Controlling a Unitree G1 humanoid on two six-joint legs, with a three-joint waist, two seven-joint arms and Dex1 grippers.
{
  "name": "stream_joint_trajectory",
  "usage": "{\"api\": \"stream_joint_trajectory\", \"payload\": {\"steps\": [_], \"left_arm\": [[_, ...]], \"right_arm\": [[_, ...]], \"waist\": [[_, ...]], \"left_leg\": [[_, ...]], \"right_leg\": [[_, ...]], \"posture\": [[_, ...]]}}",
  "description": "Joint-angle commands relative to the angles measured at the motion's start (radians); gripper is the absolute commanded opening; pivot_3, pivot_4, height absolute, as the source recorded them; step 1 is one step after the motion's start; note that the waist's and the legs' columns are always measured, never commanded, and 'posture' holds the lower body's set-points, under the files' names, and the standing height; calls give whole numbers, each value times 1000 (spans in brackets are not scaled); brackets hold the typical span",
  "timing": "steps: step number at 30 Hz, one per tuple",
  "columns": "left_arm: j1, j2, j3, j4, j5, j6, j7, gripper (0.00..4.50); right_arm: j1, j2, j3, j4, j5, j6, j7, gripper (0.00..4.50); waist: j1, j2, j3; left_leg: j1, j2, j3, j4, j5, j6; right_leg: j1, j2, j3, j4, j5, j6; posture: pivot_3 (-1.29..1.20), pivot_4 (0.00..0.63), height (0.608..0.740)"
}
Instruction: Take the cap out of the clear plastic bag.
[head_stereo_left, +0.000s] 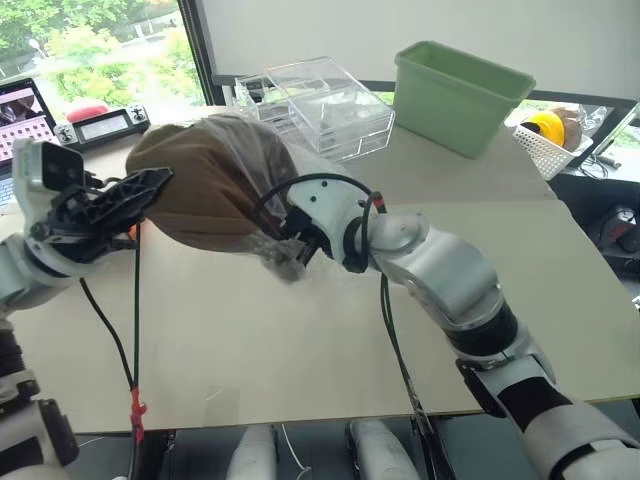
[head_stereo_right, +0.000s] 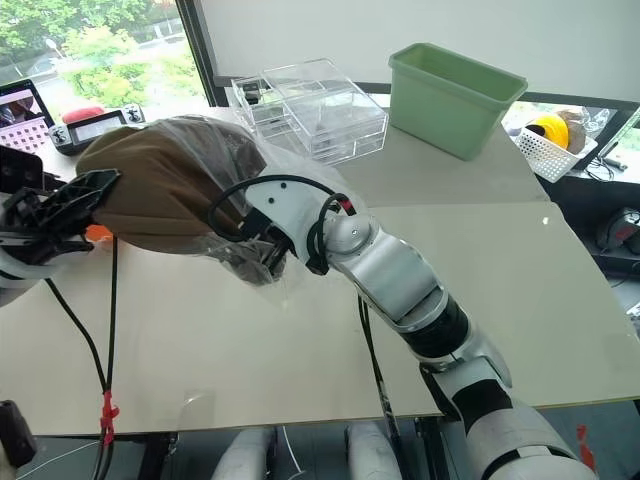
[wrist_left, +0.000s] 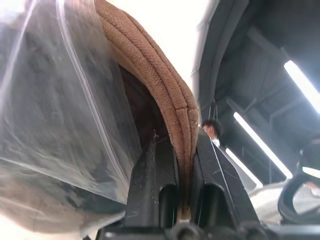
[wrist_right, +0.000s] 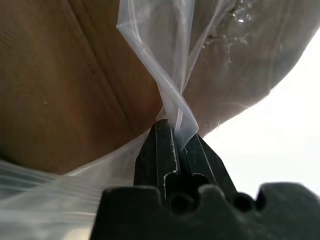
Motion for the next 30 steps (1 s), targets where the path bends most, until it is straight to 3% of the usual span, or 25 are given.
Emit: {"api": "stream_joint_trajectory", "payload": {"steps": [1, 5, 10, 14, 20, 26, 30], "left_arm": [[96, -14, 37, -110, -53, -66, 52, 42], [306, -55, 14, -276, 63, -114, 83, 42], [430, -104, -15, -378, 175, -188, 59, 42], [441, -146, -48, -425, 168, -241, 93, 42], [434, -166, -87, -408, 138, -289, 143, 42], [427, -175, -116, -387, 143, -312, 176, 42], [411, -197, -181, -400, 330, -357, 172, 42]], "right_arm": [[3, 8, 33, -3, 0, -1, 11, 0], [1, 13, 31, 2, -6, -2, 8, 0], [-1, 24, -24, 17, -37, -35, -35, 0], [34, -61, 66, 56, -186, -283, -88, 0], [211, -132, 252, 164, -422, -564, -172, 0], [306, -56, 244, 205, -502, -623, -200, 0], [337, 57, 136, 185, -458, -612, -212, 0]], "waist": [[-2, 0, 0], [-2, 0, 0], [7, 0, 0], [19, 0, 0], [23, -3, -2], [17, -3, -2], [22, -3, -2]], "left_leg": [[1, 0, 1, 0, 0, 0], [1, 1, 1, -1, 0, 0], [1, 0, 1, -1, 2, -3], [2, -1, 1, 0, 4, -6], [4, -1, 2, -2, 4, -7], [5, -1, 2, -1, 4, -7], [5, -1, 2, -1, 4, -7]], "right_leg": [[0, 0, 1, 0, 0, 0], [-1, -1, 1, 0, 0, -1], [0, -1, 0, 1, 1, -1], [1, -2, 0, 1, 1, 0], [2, -1, 1, 1, 0, 0], [2, -1, 3, 2, 1, 0], [4, -1, 2, 2, 1, 0]], "posture": [[0, 150, 735], [0, 150, 735], [0, 150, 735], [0, 150, 735], [0, 150, 735], [0, 150, 735], [0, 150, 735]]}}
